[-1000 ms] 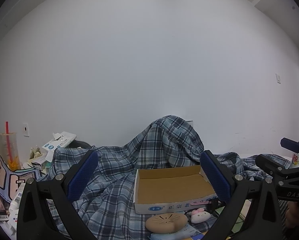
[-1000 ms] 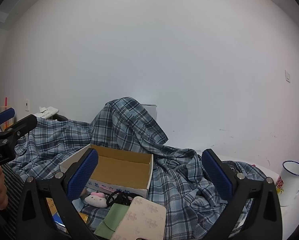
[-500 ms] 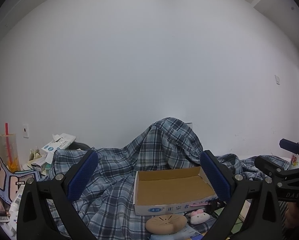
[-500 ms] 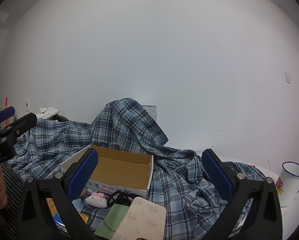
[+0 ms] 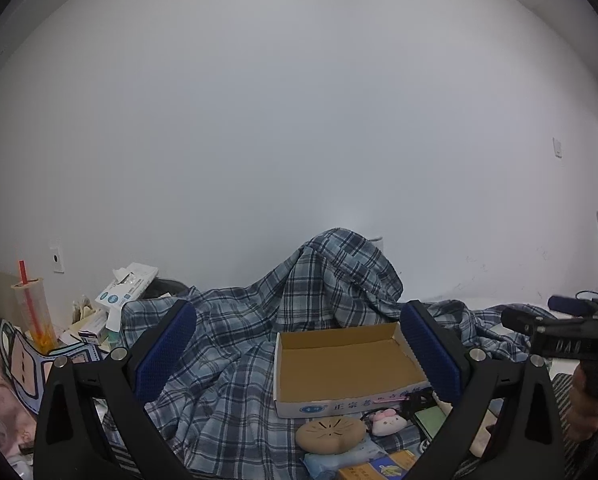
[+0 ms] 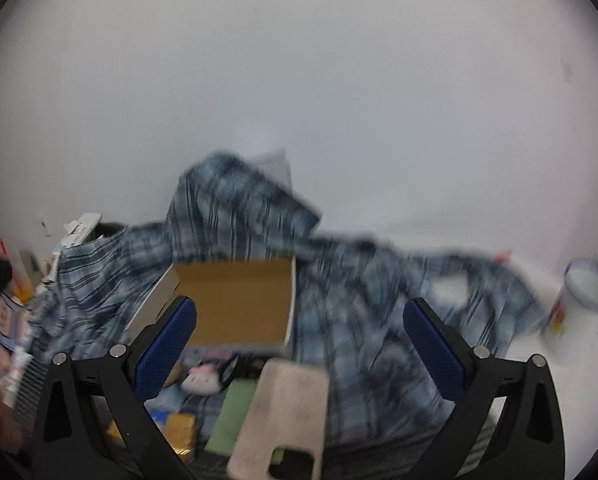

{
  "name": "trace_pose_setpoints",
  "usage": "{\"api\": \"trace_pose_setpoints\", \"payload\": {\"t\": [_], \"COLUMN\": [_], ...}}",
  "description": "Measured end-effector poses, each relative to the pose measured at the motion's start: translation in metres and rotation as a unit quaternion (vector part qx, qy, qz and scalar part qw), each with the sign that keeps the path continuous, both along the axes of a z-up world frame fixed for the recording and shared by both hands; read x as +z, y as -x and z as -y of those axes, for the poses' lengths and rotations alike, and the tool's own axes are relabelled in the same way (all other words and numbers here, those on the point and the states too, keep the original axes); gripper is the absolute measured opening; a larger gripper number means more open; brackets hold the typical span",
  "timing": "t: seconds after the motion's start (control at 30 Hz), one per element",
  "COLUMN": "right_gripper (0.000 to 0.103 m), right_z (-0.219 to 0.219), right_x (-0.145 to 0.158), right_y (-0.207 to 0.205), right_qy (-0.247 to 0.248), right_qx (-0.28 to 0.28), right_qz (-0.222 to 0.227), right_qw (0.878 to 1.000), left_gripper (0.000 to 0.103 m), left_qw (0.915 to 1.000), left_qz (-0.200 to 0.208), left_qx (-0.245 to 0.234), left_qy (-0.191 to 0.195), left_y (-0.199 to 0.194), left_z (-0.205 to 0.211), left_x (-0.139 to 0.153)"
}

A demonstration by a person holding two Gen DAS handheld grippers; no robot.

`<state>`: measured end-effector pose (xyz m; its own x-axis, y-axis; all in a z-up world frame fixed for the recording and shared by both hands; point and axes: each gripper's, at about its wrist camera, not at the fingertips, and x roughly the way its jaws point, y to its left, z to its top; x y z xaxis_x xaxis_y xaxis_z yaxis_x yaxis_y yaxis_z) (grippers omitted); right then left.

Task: Organize soft objects
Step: 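Grasp the cream phone case with the right tool while the left tool grasps the gold cigarette pack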

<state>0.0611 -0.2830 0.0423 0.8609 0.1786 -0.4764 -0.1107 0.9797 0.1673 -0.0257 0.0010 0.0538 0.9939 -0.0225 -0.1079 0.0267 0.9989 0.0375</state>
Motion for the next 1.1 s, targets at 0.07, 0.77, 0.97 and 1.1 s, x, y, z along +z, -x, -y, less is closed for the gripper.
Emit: {"api": "trace_pose_setpoints", "payload": {"t": [0.07,0.77,0.97,1.1], "right_gripper": [0.103,0.079,0.075,0.075], "right_z": [0.006,-0.022,-0.016,-0.015], "right_x": [-0.008,-0.122,-0.112,-0.093], "right_y": [-0.009,-0.061,-0.055,-0.04], "right_qy": [-0.024,-0.012,-0.005,0.022], "right_qx": [0.008,0.066,0.056,0.054], "right_qz": [-0.045,-0.307,-0.287,-0.247], "right_qw": [0.999,0.949,0.956,0.967], "left_gripper": [0.103,0.103,0.103,0.103], "left_qw": [1.0,0.9979,0.9975,0.9971], "left_qz": [-0.006,-0.064,-0.07,-0.075], "left_qx": [0.002,0.001,-0.001,-0.005], "left_qy": [-0.003,-0.008,-0.006,-0.008], "left_y": [-0.003,-0.038,-0.039,-0.038], "left_z": [0.002,-0.001,-0.003,-0.002], "left_x": [0.0,-0.045,-0.046,-0.045]}}
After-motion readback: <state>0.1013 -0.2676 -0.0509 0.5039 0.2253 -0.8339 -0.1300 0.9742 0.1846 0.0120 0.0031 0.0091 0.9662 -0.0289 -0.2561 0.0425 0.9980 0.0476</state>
